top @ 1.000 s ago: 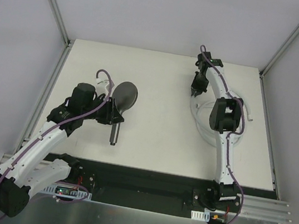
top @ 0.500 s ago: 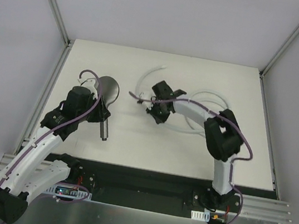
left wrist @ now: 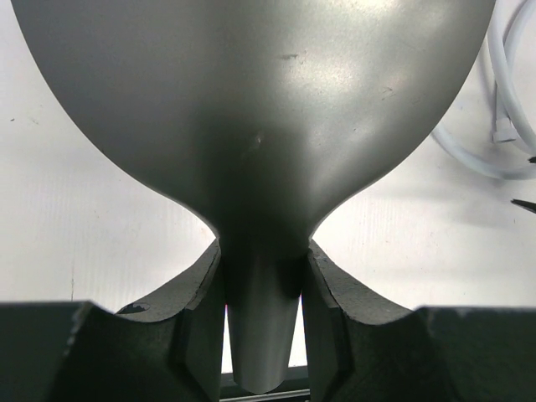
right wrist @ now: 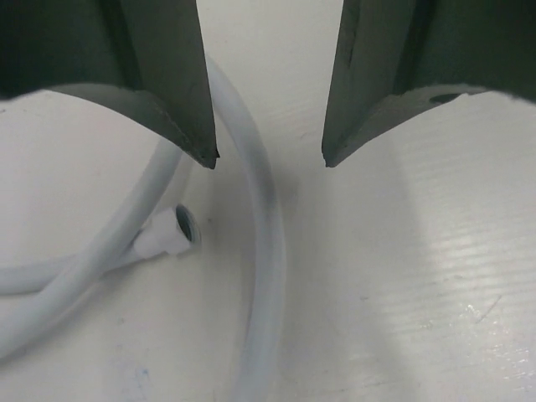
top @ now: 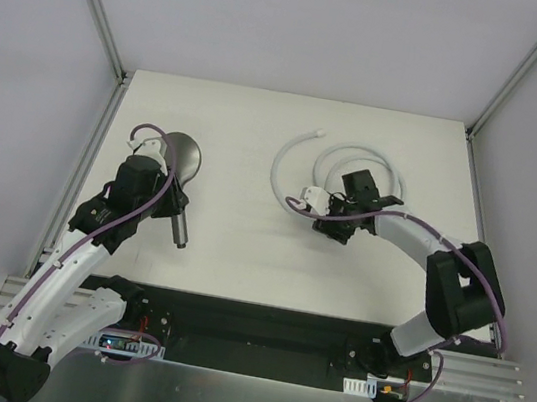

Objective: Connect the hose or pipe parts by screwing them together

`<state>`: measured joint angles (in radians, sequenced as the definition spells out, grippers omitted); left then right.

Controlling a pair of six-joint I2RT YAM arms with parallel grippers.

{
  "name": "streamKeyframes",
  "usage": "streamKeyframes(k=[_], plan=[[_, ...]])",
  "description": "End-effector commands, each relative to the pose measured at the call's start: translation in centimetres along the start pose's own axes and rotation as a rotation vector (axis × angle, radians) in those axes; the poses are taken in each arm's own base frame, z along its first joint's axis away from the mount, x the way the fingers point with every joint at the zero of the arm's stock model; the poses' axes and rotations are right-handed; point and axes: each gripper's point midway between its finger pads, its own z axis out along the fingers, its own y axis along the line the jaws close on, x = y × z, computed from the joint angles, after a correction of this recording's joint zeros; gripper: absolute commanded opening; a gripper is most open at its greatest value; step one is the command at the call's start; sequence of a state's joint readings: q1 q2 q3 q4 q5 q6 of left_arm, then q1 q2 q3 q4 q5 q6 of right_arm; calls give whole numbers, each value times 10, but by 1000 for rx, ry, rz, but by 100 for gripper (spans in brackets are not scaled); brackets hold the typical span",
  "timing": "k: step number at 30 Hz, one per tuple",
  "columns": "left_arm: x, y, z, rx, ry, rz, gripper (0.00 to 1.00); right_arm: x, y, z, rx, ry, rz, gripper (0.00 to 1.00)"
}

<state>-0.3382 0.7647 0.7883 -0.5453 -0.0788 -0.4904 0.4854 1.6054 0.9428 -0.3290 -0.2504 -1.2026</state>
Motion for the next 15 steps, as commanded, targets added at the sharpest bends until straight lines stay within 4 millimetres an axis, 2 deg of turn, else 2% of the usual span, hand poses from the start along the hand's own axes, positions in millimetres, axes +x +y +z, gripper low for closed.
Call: streamKeyframes(k=[1,2,3,4,5,6,7,8,9,10,11,12,13,14,15], plan=[[-29,-7,-11,15,-104,-36,0,-23,0,-37,29,-152,-23,60],[-29,-6,-11,13,-106,-40,0,-34,0,-41,34,-204,-7,63],[-29,-6,-10,10,-104,-39,0,-45,-3,-45,53,-245,71,72],[-30,-6,-11,8,-107,-43,0,-67,-24,-54,140,-337,114,78],[-31,-6,-11,9,-106,-45,0,-81,-36,-57,188,-395,186,79],[-31,-7,-11,11,-109,-48,0,-95,-48,-61,241,-454,456,79],[-31,-6,-10,11,-108,-51,0,-108,-68,-59,295,-511,599,76],[-31,-7,-10,13,-106,-51,0,-121,-103,-76,402,-544,754,73],[-31,-8,-10,19,-103,-51,0,-123,-117,-75,425,-539,943,72],[-29,-8,-10,21,-100,-52,0,-96,-100,-36,370,-343,1241,67],[-28,-8,-9,26,-97,-52,0,-93,-114,-36,431,-282,1351,66],[-29,-9,-10,28,-100,-51,0,-113,-138,-48,450,-303,1423,68],[-28,-9,-10,31,-96,-51,0,-97,-126,-13,428,-158,1570,69],[-28,-9,-10,31,-96,-51,0,-105,-128,-3,405,-148,1591,69],[-27,-9,-10,34,-96,-49,0,-117,-149,9,425,-168,1607,70]])
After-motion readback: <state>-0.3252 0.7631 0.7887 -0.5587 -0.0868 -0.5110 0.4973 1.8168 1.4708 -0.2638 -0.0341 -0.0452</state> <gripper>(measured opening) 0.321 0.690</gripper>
